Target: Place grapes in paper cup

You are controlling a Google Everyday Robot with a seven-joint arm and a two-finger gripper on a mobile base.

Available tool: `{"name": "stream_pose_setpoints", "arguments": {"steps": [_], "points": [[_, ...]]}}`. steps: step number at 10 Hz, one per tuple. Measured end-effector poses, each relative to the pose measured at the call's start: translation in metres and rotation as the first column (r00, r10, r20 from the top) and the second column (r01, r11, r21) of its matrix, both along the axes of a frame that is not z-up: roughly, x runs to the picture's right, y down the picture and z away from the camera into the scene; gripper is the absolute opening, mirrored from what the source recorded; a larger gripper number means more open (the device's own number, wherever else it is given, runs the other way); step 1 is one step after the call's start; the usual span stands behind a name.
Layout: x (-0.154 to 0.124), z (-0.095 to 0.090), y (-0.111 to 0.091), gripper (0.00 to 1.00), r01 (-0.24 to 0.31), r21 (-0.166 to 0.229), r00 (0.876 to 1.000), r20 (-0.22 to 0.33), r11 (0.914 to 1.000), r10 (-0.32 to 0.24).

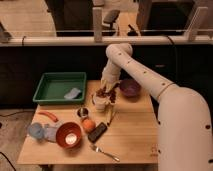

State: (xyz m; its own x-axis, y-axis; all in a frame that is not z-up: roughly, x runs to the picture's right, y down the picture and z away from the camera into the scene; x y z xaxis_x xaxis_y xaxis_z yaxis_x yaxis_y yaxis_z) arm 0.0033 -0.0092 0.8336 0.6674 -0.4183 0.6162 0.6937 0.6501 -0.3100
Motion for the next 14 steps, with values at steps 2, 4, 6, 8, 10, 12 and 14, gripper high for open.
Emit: {"name": "stream_pose_setpoints", "arguments": {"steps": [2,4,6,8,10,12,14], "points": [[0.0001,0.0005,-0.0004,0.10,0.003,0.000,1.000,0.002,1.0000,-0.003],[-0.0004,0.0013,-0.0013,0.10,0.009,0.002,1.000,0.007,1.0000,-0.009],[-0.0010,0.0016,-0.0019,0.10,0.012,0.002,1.000,0.012,0.9999,-0.012],[-0.0007,0.0024,-0.0024,0.08,0.016,0.004,1.000,0.015,0.9999,-0.016],[-0.0008,0.0035,-0.0026,0.05,0.021,0.004,1.000,0.019,0.9998,-0.021],[-0.0010,0.0042,-0.0029,0.05,0.025,0.005,0.999,0.022,0.9997,-0.025],[-0.0015,0.0045,-0.0036,0.05,0.030,0.007,0.999,0.027,0.9995,-0.030]]}}
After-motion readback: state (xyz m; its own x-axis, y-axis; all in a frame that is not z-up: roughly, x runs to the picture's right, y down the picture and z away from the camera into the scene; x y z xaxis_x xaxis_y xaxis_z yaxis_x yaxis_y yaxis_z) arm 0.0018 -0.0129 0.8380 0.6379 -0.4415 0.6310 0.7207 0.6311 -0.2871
